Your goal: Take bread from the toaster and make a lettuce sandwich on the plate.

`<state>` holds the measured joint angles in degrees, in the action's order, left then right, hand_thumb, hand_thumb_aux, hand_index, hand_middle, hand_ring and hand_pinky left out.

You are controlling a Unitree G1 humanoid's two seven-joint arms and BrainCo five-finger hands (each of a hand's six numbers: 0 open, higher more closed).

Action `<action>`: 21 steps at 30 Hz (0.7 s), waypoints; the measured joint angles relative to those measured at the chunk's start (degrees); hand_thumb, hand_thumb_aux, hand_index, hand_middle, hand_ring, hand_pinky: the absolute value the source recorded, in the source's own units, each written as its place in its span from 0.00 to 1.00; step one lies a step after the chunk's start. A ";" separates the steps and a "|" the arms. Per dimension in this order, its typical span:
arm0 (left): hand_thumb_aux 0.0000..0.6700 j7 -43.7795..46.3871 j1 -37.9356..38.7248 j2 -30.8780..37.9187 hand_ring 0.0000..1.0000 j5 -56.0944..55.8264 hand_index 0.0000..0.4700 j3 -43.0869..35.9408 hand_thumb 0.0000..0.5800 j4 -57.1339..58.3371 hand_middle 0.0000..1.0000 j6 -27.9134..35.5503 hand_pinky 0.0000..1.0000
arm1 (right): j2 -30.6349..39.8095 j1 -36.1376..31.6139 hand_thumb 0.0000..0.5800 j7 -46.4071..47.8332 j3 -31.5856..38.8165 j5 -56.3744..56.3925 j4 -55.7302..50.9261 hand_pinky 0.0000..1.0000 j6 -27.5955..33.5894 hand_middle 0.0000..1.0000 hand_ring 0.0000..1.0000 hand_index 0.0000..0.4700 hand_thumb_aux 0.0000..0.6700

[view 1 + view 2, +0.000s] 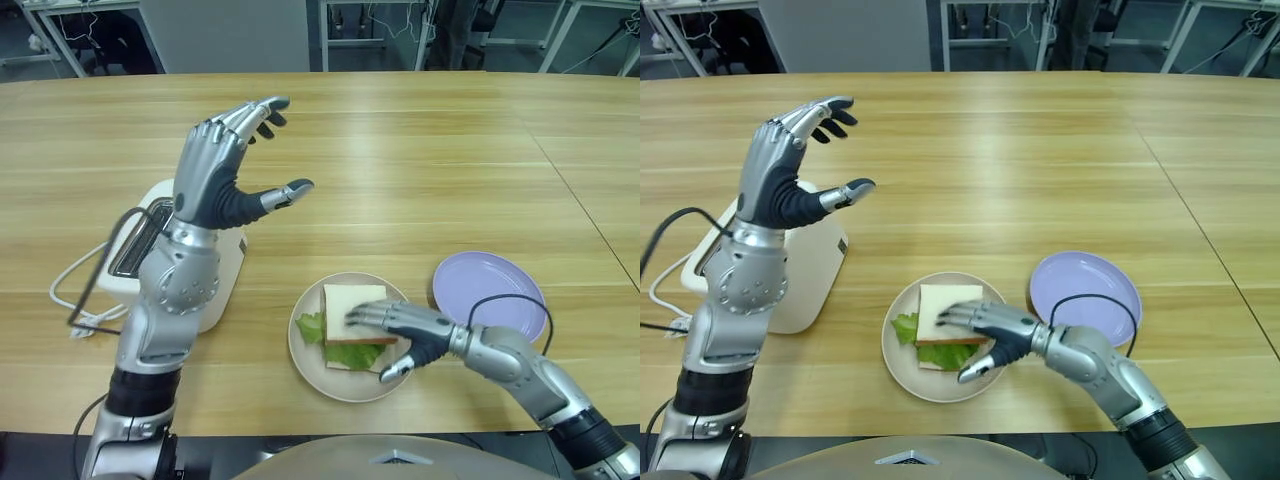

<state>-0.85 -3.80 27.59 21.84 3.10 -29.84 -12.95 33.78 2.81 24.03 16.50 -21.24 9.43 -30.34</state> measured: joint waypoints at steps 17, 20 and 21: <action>1.00 27.80 32.88 12.74 1.00 -20.71 0.98 -3.67 1.00 -10.74 1.00 -3.91 1.00 | 5.81 16.63 1.00 10.20 -4.00 20.59 15.53 1.00 8.26 1.00 1.00 0.98 1.00; 1.00 34.41 41.28 17.74 1.00 -20.27 0.98 -8.18 1.00 -9.96 1.00 -4.01 1.00 | 9.48 23.75 1.00 14.24 -1.01 21.03 16.72 1.00 8.43 1.00 1.00 0.98 1.00; 1.00 36.24 43.37 18.98 1.00 -19.38 0.98 -9.92 1.00 -9.36 1.00 -3.92 1.00 | 10.93 26.24 1.00 15.65 0.02 20.96 16.92 1.00 8.39 1.00 1.00 0.98 1.00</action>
<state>35.39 39.57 46.57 2.46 -6.82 -39.20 -16.86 44.71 29.06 39.68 16.52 -0.28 26.35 -21.95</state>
